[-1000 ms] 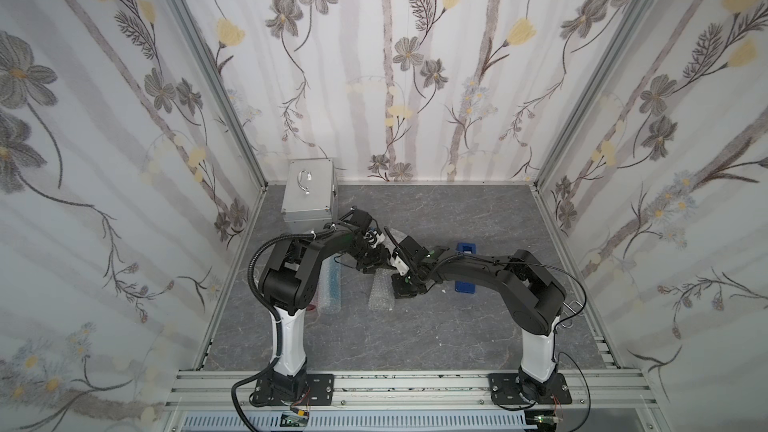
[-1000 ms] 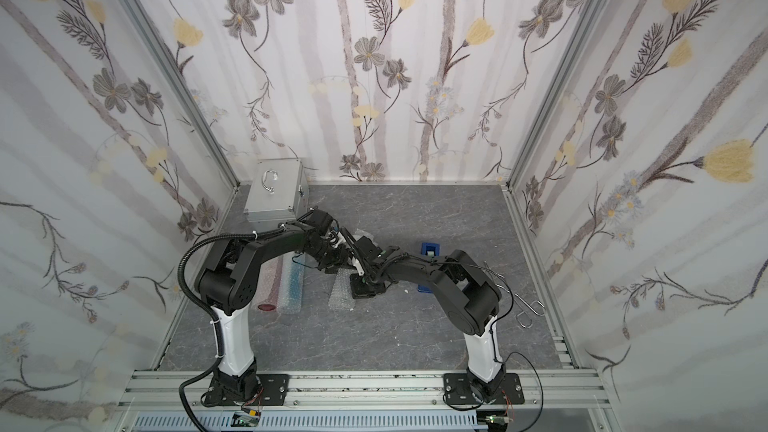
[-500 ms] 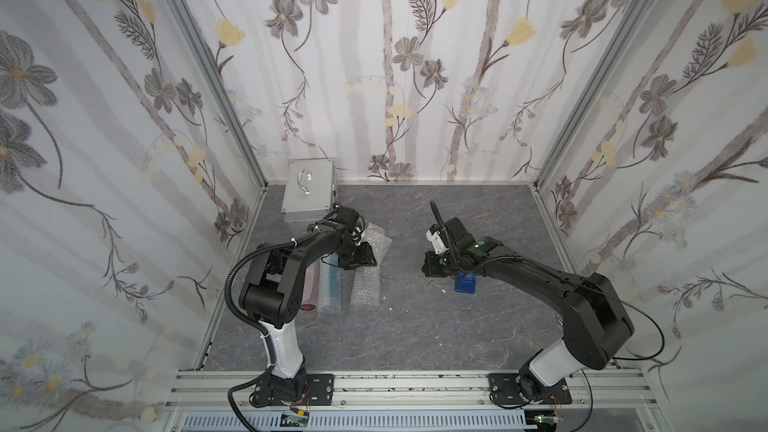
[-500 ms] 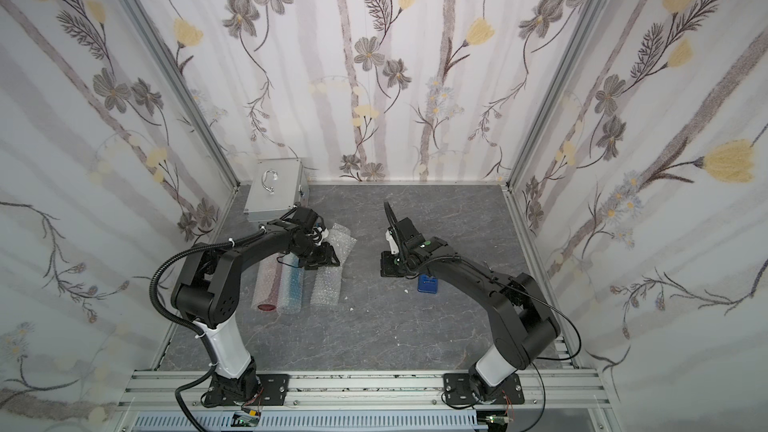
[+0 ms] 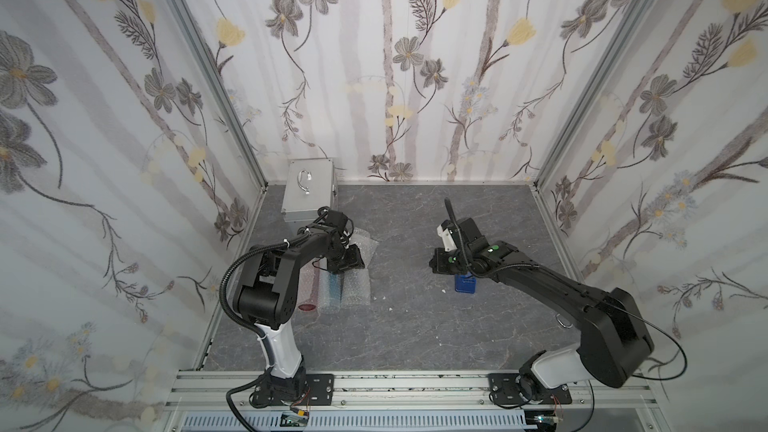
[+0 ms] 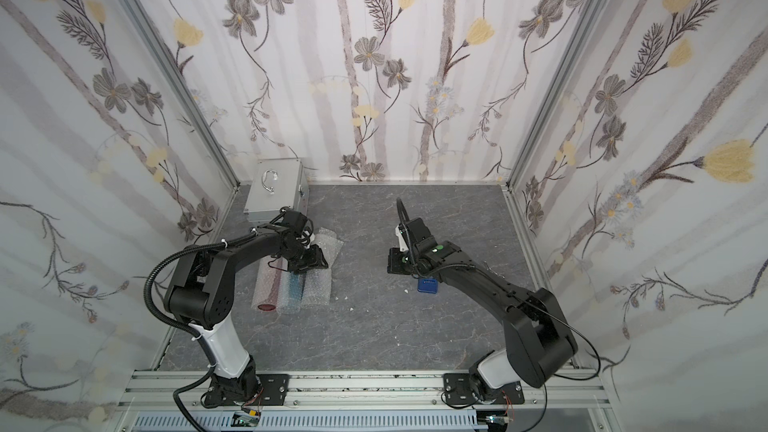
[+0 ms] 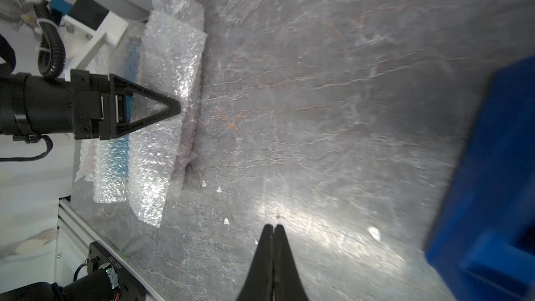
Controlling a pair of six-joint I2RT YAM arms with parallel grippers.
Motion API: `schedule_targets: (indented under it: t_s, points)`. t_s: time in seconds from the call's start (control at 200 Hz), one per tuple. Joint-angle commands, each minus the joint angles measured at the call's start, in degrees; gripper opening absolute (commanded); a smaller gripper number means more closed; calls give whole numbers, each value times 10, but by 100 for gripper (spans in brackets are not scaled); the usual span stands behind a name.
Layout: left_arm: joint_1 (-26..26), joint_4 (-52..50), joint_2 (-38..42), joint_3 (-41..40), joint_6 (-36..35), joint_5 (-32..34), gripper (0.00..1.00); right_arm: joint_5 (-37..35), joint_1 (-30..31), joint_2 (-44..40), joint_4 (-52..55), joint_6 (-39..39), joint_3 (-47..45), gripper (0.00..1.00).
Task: Wrap wine bottles in bubble wrap
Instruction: Move the bubble wrap to the center of the board.
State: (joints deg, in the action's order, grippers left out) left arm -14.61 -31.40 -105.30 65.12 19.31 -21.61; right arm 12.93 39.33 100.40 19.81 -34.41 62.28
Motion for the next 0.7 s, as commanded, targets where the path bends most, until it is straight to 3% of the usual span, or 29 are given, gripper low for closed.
schedule_targets:
  t_s: [0.0,0.225,0.695]
  points:
    - [1,24,-13,-6,10,6,0,44,41,87,-82,-53,70,0]
    - [4,29,-13,-5,19,-8,0,89,102,230,-72,-79,215,0]
    - [4,38,-6,-10,24,-21,0,85,99,278,-47,-81,233,0]
